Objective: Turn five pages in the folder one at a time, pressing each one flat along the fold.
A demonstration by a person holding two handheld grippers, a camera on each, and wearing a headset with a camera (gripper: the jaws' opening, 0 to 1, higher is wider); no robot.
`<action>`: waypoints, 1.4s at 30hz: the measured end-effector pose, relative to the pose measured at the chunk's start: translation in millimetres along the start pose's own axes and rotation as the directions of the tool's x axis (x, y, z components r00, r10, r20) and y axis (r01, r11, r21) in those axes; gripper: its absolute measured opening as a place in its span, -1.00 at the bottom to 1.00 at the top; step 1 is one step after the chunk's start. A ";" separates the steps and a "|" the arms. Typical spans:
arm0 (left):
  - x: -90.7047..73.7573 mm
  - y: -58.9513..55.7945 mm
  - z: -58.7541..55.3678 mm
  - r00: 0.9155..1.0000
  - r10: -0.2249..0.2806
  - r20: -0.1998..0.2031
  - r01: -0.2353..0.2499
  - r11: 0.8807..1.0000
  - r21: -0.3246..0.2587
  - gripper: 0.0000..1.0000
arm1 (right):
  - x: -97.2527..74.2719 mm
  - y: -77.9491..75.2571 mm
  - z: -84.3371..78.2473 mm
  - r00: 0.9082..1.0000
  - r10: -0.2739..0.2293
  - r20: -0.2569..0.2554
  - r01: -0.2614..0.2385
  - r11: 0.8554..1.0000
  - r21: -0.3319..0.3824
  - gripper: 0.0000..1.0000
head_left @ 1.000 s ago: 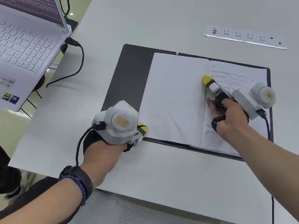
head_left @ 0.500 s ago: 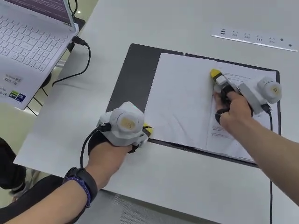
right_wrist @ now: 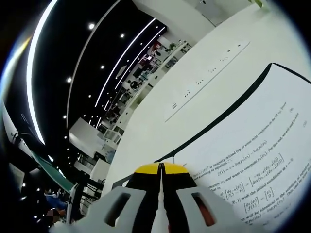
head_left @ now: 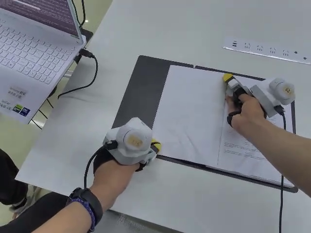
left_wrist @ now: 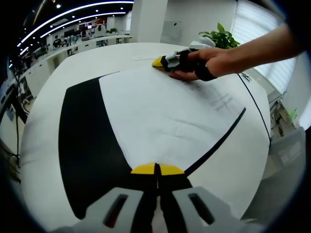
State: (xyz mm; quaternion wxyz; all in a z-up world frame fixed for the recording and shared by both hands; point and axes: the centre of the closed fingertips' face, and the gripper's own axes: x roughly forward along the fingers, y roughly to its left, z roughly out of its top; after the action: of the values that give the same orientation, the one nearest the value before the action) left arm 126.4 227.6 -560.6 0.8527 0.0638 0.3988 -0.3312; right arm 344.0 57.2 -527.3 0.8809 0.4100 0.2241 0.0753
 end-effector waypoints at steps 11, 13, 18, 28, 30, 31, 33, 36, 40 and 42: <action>0.0 0.3 0.5 1.000 -0.005 0.002 0.005 1.000 0.006 -1.00 | -10.5 2.6 -11.1 0.999 0.016 -0.044 -0.019 0.997 -0.072 -1.00; -0.2 0.1 0.5 1.000 -0.003 0.004 0.003 1.000 0.005 -1.00 | -14.7 3.7 -14.8 0.998 0.021 -0.056 -0.025 0.996 -0.081 -1.00; -0.2 0.5 0.4 1.000 0.003 0.006 -0.003 1.000 0.004 -1.00 | -23.2 3.2 -20.4 0.998 0.029 -0.062 -0.034 0.996 -0.079 -1.00; -0.5 0.4 0.4 1.000 0.005 0.009 -0.005 1.000 0.005 -1.00 | -41.1 4.0 -32.7 0.997 0.040 -0.070 -0.045 0.996 -0.082 -1.00; -0.4 0.5 0.5 1.000 0.004 0.010 -0.004 1.000 0.006 -1.00 | -44.6 2.3 -34.8 0.997 0.043 -0.070 -0.049 0.996 -0.079 -1.00; -0.5 0.5 0.5 1.000 0.004 0.011 -0.004 1.000 0.007 -1.00 | -46.7 1.5 -36.1 0.997 0.044 -0.070 -0.049 0.996 -0.079 -1.00; -0.5 0.5 0.6 1.000 0.005 0.013 -0.005 1.000 0.006 -1.00 | -50.4 0.6 -38.3 0.997 0.046 -0.068 -0.051 0.996 -0.078 -1.00; -0.6 0.7 0.6 1.000 0.007 0.013 -0.007 1.000 0.013 -1.00 | -56.0 -0.8 -40.8 0.997 0.046 -0.066 -0.051 0.996 -0.074 -1.00; -0.6 0.8 0.7 1.000 0.008 0.012 -0.008 1.000 0.017 -1.00 | -63.6 -1.5 -45.6 0.997 0.048 -0.068 -0.053 0.996 -0.072 -1.00; -0.8 0.8 0.5 1.000 0.008 0.014 -0.008 1.000 0.016 -1.00 | -67.1 -2.0 -48.2 0.996 0.049 -0.071 -0.054 0.996 -0.073 -1.00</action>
State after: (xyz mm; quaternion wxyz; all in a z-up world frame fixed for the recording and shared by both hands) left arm 126.9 228.4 -559.8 0.8562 0.0699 0.3902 -0.3313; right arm 262.3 67.8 -533.6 0.8852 0.3793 0.2408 0.1206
